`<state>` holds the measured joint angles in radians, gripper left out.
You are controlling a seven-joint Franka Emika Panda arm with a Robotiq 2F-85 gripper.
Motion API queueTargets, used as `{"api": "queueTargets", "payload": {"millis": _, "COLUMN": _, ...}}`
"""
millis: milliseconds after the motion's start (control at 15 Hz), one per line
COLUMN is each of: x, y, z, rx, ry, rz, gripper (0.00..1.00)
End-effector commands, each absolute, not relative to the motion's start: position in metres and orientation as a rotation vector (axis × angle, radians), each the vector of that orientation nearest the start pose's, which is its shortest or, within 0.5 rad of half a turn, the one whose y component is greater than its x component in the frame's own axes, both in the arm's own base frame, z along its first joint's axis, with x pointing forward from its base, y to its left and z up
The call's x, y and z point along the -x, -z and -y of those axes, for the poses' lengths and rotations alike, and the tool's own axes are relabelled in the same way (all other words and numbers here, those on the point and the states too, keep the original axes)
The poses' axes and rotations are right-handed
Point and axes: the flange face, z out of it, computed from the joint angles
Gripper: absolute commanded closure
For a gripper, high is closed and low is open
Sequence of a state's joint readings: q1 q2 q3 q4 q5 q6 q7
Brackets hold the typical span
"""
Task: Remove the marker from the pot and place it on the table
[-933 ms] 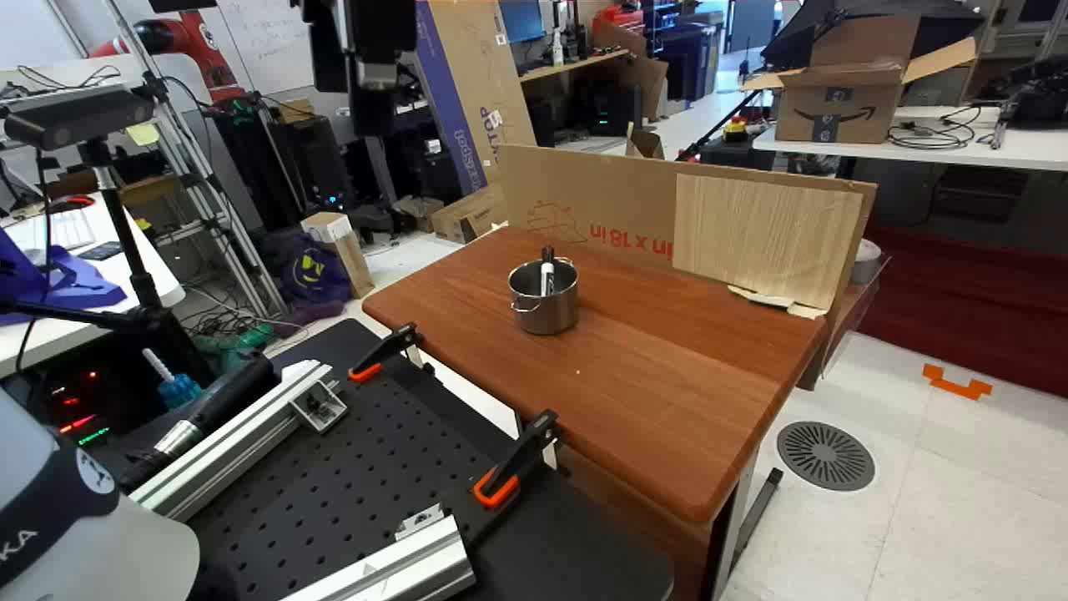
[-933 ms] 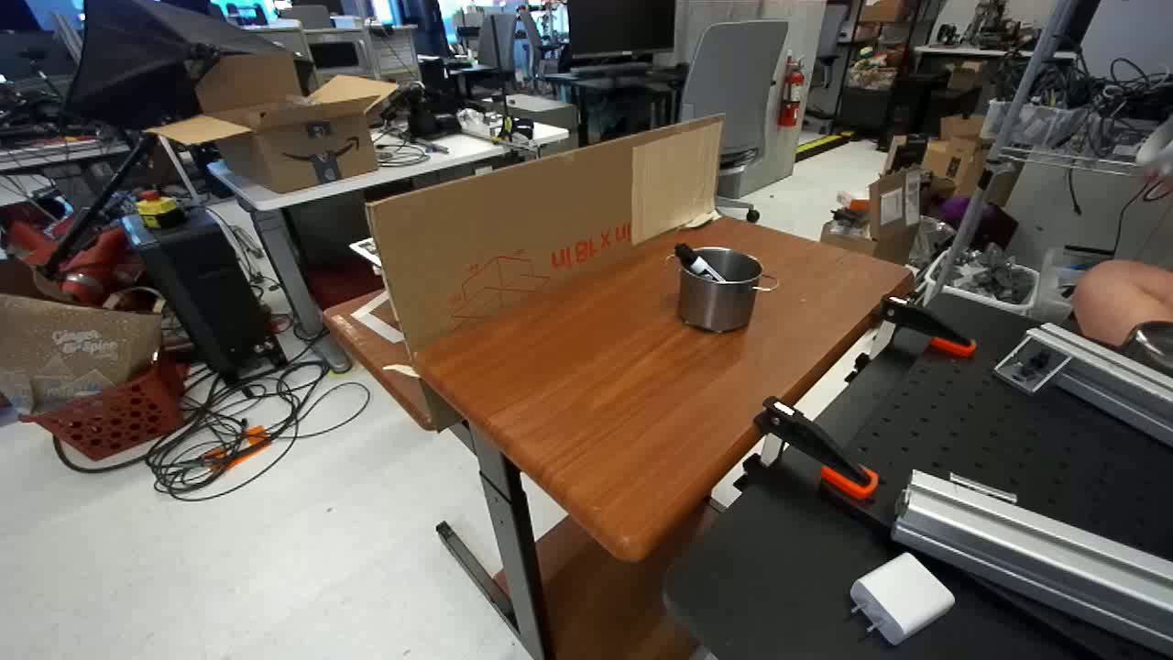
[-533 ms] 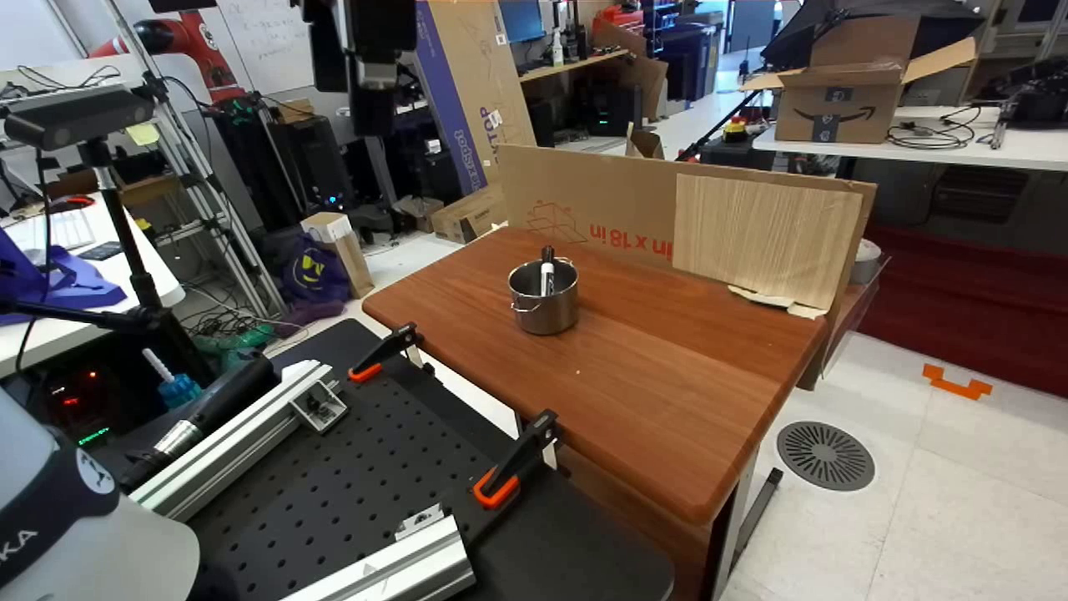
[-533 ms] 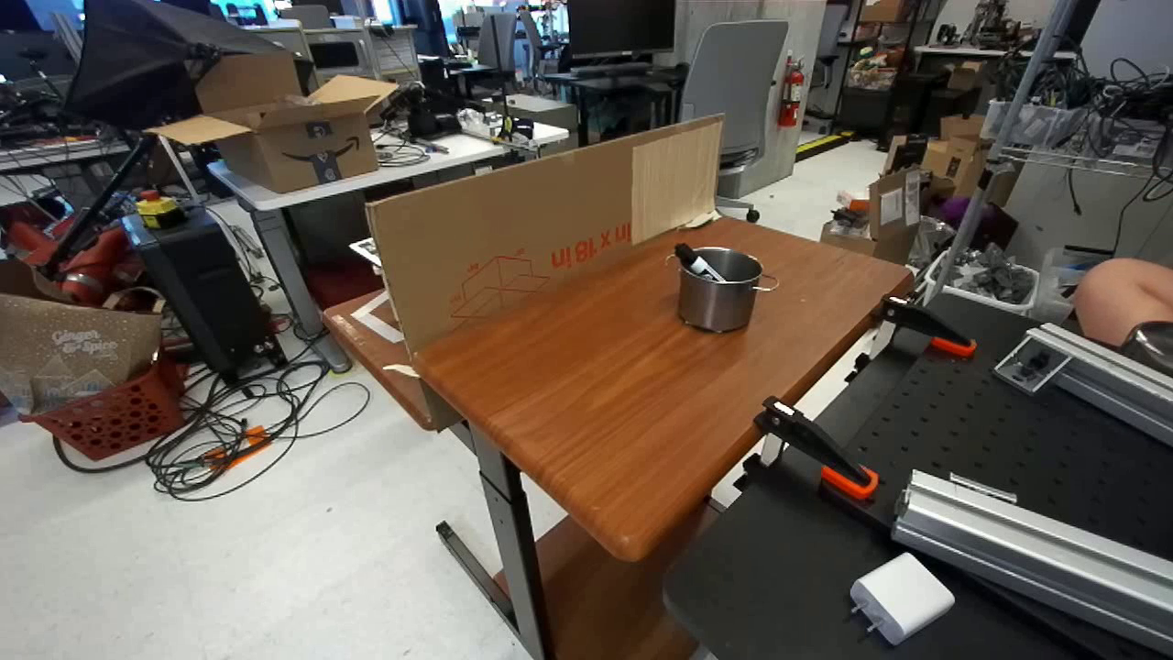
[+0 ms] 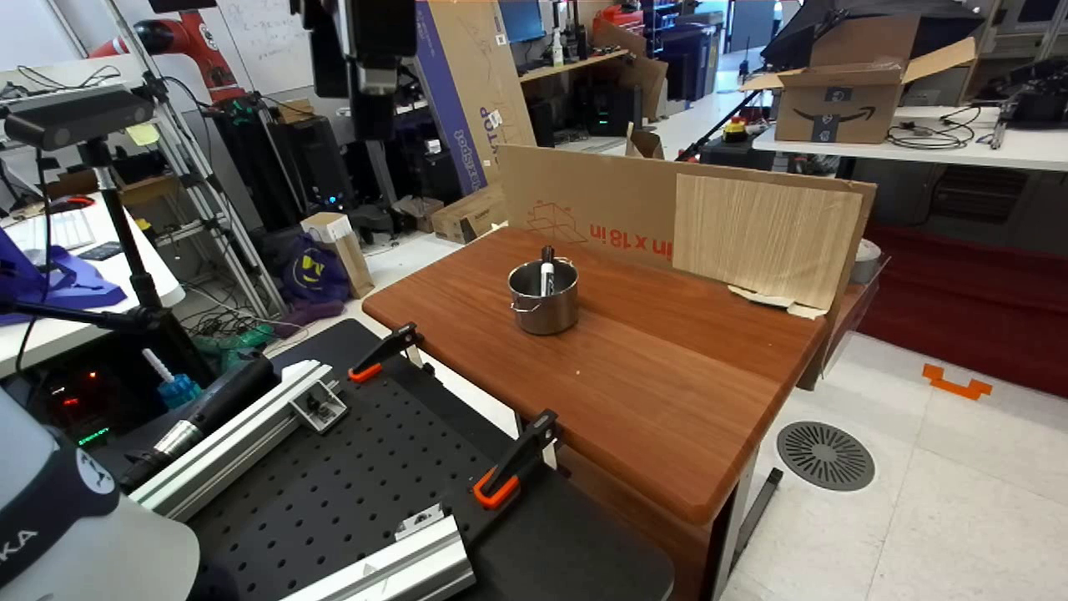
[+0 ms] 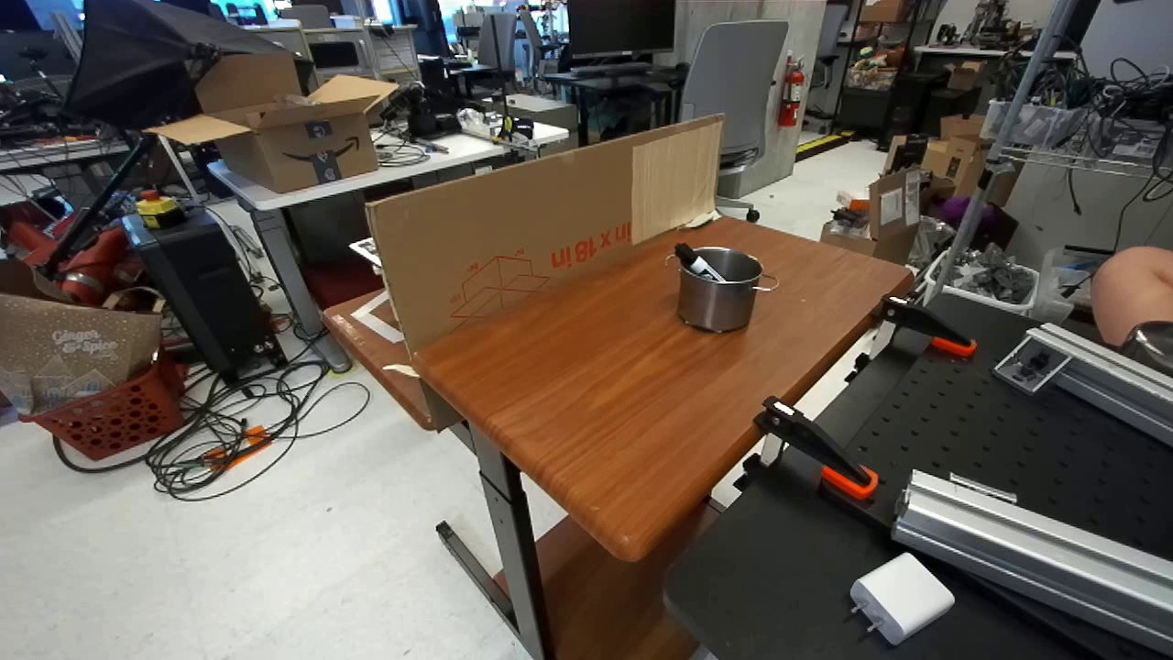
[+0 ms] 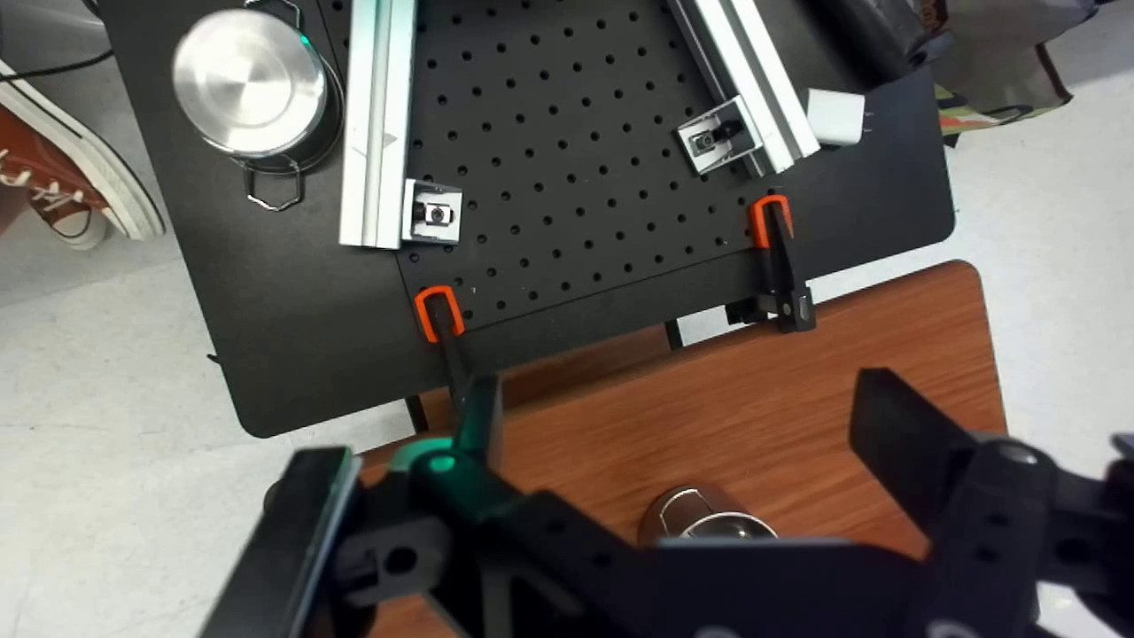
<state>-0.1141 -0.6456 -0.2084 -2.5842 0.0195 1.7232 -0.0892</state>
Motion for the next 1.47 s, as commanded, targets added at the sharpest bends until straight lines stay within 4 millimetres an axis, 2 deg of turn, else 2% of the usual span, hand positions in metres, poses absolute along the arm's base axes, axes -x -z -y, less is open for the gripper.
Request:
{"api": "queueTargets", "payload": {"millis": 0, "x": -0.33, "y": -0.438, "z": 0.087, "rx": 3.023, "ry": -0.31, "rz": -0.216, "gripper": 0.0}}
{"api": "queueTargets", "payload": {"millis": 333, "x": -0.376, "y": -0.41, "z": 0.042, "rx": 3.242, "ry": -0.322, "rz": 0.038, "gripper": 0.0}}
{"api": "queueTargets", "payload": {"millis": 533, "x": -0.406, "y": -0.386, "z": 0.026, "rx": 3.364, "ry": -0.253, "rz": 0.222, "gripper": 0.0}}
{"api": "queueTargets", "payload": {"millis": 733, "x": -0.431, "y": -0.364, "z": 0.019, "rx": 3.438, "ry": -0.092, "rz": 0.4, "gripper": 0.0}}
{"api": "queueTargets", "payload": {"millis": 1000, "x": -0.457, "y": -0.346, "z": 0.008, "rx": 3.432, "ry": 0.193, "rz": 0.578, "gripper": 0.0}}
{"api": "queueTargets", "payload": {"millis": 1200, "x": -0.469, "y": -0.34, "z": 0.0, "rx": 3.371, "ry": 0.396, "rz": 0.673, "gripper": 0.0}}
{"api": "queueTargets", "payload": {"millis": 1400, "x": -0.477, "y": -0.33, "z": -0.009, "rx": 3.262, "ry": 0.513, "rz": 0.77, "gripper": 0.0}}
